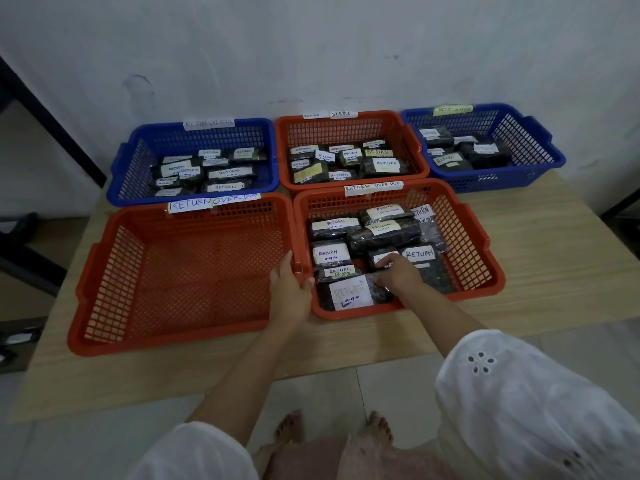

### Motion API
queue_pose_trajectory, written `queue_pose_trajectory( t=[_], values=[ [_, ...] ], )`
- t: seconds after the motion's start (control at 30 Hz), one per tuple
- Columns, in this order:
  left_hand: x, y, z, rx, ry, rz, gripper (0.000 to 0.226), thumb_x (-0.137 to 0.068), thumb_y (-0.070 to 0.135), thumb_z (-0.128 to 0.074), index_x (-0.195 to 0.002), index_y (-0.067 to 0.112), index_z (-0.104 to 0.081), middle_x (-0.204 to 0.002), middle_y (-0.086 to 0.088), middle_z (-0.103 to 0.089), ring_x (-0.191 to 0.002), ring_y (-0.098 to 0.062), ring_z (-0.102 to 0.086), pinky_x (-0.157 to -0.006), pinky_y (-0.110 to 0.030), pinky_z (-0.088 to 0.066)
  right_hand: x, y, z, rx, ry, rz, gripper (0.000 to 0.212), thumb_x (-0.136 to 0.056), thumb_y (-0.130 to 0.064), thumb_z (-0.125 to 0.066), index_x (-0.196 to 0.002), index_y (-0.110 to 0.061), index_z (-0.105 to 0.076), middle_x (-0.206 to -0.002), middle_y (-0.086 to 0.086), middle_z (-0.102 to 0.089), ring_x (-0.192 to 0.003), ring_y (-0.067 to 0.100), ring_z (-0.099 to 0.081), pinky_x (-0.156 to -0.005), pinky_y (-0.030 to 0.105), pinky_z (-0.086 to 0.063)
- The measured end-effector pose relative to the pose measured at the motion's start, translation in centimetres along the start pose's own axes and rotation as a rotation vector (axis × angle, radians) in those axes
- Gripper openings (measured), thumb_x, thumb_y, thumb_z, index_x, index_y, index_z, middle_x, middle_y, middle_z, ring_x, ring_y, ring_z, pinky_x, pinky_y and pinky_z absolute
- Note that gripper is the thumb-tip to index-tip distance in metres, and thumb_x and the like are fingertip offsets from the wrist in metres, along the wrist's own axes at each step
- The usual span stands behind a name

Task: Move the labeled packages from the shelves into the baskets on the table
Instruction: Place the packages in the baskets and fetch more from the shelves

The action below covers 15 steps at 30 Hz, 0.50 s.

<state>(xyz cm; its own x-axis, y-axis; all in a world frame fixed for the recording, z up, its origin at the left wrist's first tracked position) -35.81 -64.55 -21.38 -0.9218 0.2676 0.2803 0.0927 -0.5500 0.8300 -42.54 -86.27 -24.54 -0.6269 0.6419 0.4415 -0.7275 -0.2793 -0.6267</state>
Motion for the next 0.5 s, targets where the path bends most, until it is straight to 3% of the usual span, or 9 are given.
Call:
queue_pose_trajectory(
  t=[0.13, 0.23, 0.37, 0.5],
  values=[
    [0.02, -0.02, 0.08, 0.001, -0.004, -0.001, 0.066, -0.093, 0.011, -0.055, -0.149, 0.017, -0.019, -0.147, -0.013, -0.026, -0.135, -0.026, -0.032, -0.111, -0.033, -0.025, -0.19, 0.50, -0.11, -0.143, -0.021, -0.071, 0.026, -0.079, 0.000, -0.072, -0.075, -0.020, -0.055, -0.099, 0.010, -0.064, -0.084, 0.019, -0.061, -0.078, 0.033, -0.055],
    [0.00, -0.04, 0.07, 0.003, -0.007, 0.002, 0.067, -0.093, 0.012, -0.055, -0.149, 0.017, -0.019, -0.147, -0.012, -0.027, -0.135, -0.025, -0.031, -0.111, -0.035, -0.026, -0.41, 0.78, -0.06, -0.145, -0.002, -0.100, 0.030, -0.081, 0.007, -0.065, -0.075, -0.020, -0.052, -0.106, 0.012, -0.062, -0.085, 0.018, -0.059, -0.067, 0.029, -0.053],
    [-0.04, -0.03, 0.06, 0.001, -0.007, -0.002, 0.066, -0.093, 0.012, -0.055, -0.149, 0.018, -0.019, -0.146, -0.012, -0.027, -0.134, -0.025, -0.032, -0.110, -0.033, -0.026, -0.58, 0.68, -0.19, -0.063, 0.012, -0.108, 0.024, -0.081, 0.004, -0.065, -0.088, -0.014, -0.050, -0.110, 0.015, -0.060, -0.100, 0.026, -0.058, -0.080, 0.035, -0.052],
    [-0.05, 0.01, 0.03, -0.006, -0.010, 0.003, 0.066, -0.093, 0.012, -0.055, -0.149, 0.018, -0.019, -0.147, -0.012, -0.026, -0.135, -0.025, -0.030, -0.111, -0.035, -0.026, -0.38, 0.13, -0.05, 0.077, 0.001, -0.079, 0.032, -0.082, -0.005, -0.068, -0.102, -0.013, -0.045, -0.113, 0.017, -0.059, -0.097, 0.027, -0.055, -0.074, 0.033, -0.044]
  ],
)
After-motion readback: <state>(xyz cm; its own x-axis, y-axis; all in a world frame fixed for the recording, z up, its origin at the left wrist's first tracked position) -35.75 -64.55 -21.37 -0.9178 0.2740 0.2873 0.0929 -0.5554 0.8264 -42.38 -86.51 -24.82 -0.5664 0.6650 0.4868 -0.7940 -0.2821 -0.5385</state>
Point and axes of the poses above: each hand's wrist, its own x-axis away from the middle knuckle, its own z-axis out of the back of the hand, y = z × x, the point moved 7 cm from there along -x, towards the middle knuckle
